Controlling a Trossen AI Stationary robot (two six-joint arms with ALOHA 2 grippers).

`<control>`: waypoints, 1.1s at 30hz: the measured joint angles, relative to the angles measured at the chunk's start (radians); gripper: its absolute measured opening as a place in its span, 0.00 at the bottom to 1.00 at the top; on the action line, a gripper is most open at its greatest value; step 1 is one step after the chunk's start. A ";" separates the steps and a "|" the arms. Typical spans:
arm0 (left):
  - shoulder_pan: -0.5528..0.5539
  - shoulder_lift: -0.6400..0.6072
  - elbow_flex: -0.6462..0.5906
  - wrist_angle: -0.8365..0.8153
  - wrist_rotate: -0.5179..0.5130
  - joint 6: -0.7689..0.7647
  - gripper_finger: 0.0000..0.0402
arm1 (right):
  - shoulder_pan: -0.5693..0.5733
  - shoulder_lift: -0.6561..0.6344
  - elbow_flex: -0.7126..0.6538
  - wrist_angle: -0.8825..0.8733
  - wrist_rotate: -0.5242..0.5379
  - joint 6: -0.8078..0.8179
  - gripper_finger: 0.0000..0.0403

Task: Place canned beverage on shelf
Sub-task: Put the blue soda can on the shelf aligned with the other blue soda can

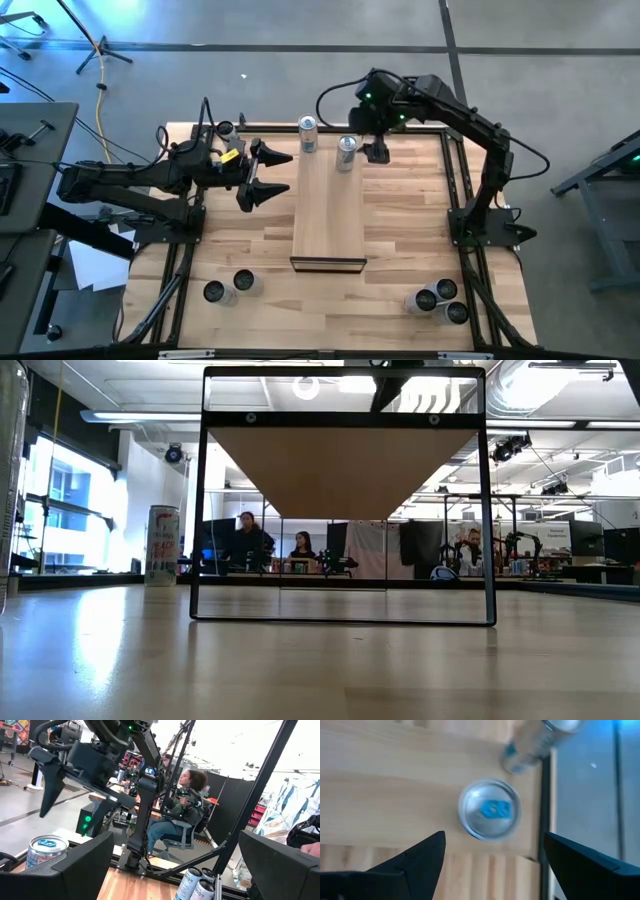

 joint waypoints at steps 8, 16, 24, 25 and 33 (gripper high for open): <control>0.000 0.000 0.000 0.000 0.000 0.000 1.00 | 0.003 0.000 0.000 0.019 -0.082 0.010 0.80; 0.000 0.000 0.000 0.000 0.000 0.000 1.00 | -0.015 0.004 -0.010 0.049 -0.097 0.006 0.80; 0.000 0.000 0.000 0.000 0.000 -0.030 1.00 | -0.028 0.079 -0.011 0.053 -0.137 -0.005 0.80; 0.000 0.000 0.000 -0.001 0.000 -0.034 1.00 | -0.028 0.086 -0.011 0.054 -0.138 -0.005 0.80; 0.000 0.000 0.000 -0.001 0.000 -0.033 1.00 | -0.034 0.120 -0.011 0.055 -0.136 -0.006 0.80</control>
